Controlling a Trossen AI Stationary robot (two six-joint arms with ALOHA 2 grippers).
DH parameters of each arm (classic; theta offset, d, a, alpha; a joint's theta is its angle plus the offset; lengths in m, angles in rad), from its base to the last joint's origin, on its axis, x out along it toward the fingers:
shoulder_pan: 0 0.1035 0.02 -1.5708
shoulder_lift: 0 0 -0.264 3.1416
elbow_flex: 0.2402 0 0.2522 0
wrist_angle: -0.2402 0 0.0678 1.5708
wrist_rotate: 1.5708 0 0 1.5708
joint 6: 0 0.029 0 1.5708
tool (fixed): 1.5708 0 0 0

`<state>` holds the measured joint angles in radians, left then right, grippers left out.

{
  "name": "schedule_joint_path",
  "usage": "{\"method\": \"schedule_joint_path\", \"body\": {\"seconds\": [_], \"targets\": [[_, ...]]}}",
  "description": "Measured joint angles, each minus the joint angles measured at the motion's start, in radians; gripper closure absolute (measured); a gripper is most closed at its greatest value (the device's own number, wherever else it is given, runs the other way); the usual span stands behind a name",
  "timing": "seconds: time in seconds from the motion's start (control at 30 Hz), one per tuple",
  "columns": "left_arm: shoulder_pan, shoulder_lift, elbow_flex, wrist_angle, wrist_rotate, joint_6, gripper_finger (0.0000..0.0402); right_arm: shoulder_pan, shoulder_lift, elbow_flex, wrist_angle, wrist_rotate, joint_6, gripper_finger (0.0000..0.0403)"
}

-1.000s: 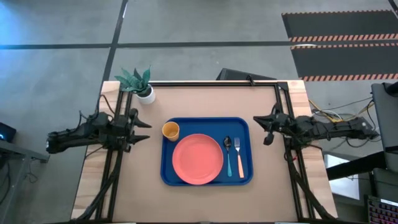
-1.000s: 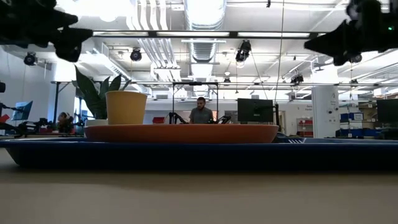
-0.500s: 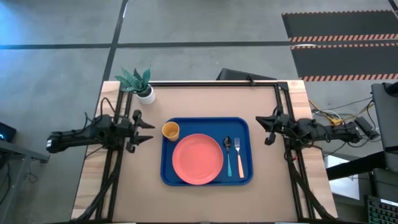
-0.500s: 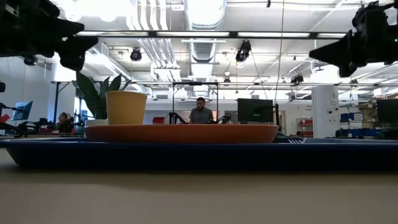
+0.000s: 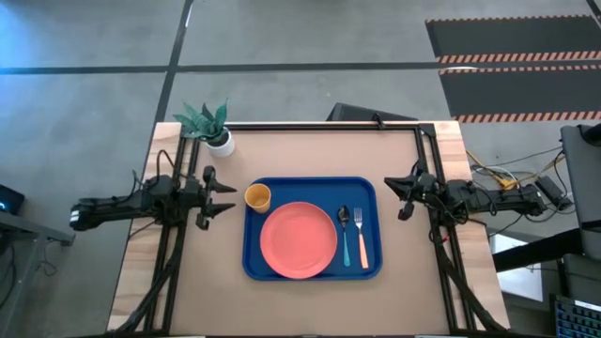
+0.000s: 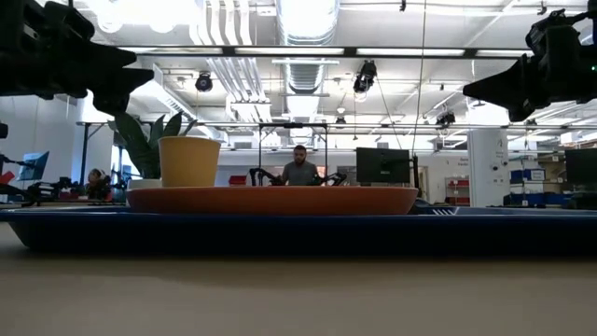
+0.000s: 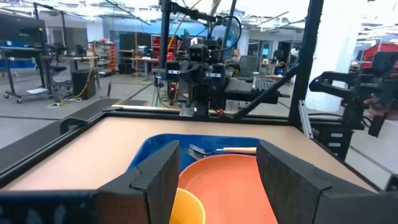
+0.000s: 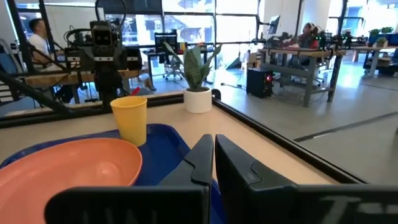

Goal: Pick and place plate/cup/fork/spoon on tray
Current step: Return to Home Position

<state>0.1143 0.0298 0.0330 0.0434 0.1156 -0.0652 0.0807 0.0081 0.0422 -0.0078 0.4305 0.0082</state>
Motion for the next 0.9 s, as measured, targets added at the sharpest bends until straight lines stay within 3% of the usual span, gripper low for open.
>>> {"method": "schedule_joint_path", "body": {"seconds": [0.23, 0.43, 0.67, 0.9], "targets": [[0.0, 0.021, 0.0, 0.002, -0.019, -0.005, 0.0207, 0.0, -0.001, 0.0, -0.002, -0.018, -0.001, 0.0394], [0.0, 0.004, 0.0, 0.009, 0.009, -0.005, 0.0207, 0.0, -0.002, 0.0, -0.004, -0.195, 0.0, 0.0394], [0.0, -0.001, 0.001, 0.011, 0.014, -0.005, 0.0207, 0.0, -0.002, 0.0, -0.016, -0.237, 0.011, 0.0394], [0.0, -0.001, 0.001, 0.011, 0.015, -0.005, 0.0207, 0.0, -0.002, 0.0, -0.045, -0.364, 0.064, 0.0394]]}}
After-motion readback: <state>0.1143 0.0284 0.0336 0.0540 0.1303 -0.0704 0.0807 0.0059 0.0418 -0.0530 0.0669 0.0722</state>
